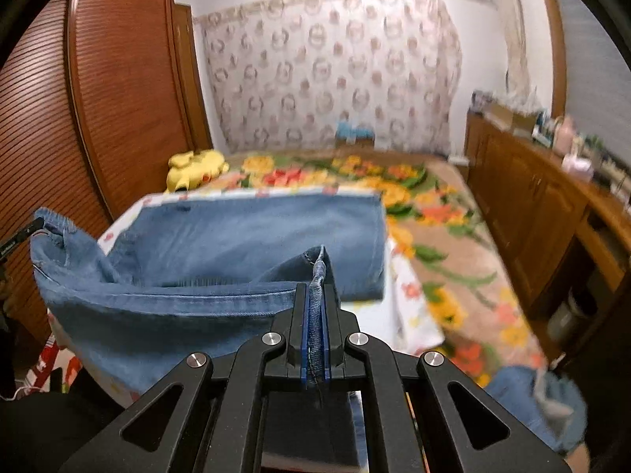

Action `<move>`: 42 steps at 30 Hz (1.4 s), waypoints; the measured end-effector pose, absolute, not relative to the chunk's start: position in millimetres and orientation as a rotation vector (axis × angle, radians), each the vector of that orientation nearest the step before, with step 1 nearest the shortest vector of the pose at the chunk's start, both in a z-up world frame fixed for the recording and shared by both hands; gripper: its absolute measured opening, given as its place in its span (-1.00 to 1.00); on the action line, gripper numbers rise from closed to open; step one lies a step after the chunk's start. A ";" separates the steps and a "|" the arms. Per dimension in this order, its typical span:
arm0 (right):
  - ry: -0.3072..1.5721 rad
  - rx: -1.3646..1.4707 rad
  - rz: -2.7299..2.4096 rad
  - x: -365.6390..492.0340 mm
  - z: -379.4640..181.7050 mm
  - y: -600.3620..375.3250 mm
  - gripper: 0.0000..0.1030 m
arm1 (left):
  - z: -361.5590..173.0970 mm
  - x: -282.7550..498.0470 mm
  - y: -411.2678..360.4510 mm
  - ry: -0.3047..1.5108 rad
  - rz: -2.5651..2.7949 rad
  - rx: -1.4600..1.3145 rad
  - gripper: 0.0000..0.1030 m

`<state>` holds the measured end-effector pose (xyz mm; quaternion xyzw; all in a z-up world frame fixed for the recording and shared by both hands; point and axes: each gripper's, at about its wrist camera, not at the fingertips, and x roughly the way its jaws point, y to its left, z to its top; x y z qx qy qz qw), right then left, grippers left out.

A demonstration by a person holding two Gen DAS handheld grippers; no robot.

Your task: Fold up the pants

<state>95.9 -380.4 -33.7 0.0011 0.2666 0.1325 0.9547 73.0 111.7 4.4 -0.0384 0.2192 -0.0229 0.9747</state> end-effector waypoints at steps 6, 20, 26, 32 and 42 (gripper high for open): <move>0.629 0.052 0.296 102.9 -70.6 -372.2 -0.82 | -13.5 74.5 108.3 0.486 -0.051 -0.075 -0.84; 0.677 0.052 0.287 86.1 -58.2 -370.4 -0.40 | -19.4 74.1 104.1 0.504 -0.068 -0.074 -0.84; 0.626 0.050 0.312 83.0 -42.4 -368.4 -0.94 | -17.3 74.0 102.2 0.491 -0.075 -0.069 -0.84; 0.469 0.071 0.241 80.0 -6.5 -386.4 -0.97 | -2.7 83.0 100.9 0.457 -0.083 -0.071 -0.84; 0.317 0.066 0.162 109.3 40.9 -414.3 -0.97 | 23.6 138.4 102.7 0.409 -0.054 -0.062 -0.84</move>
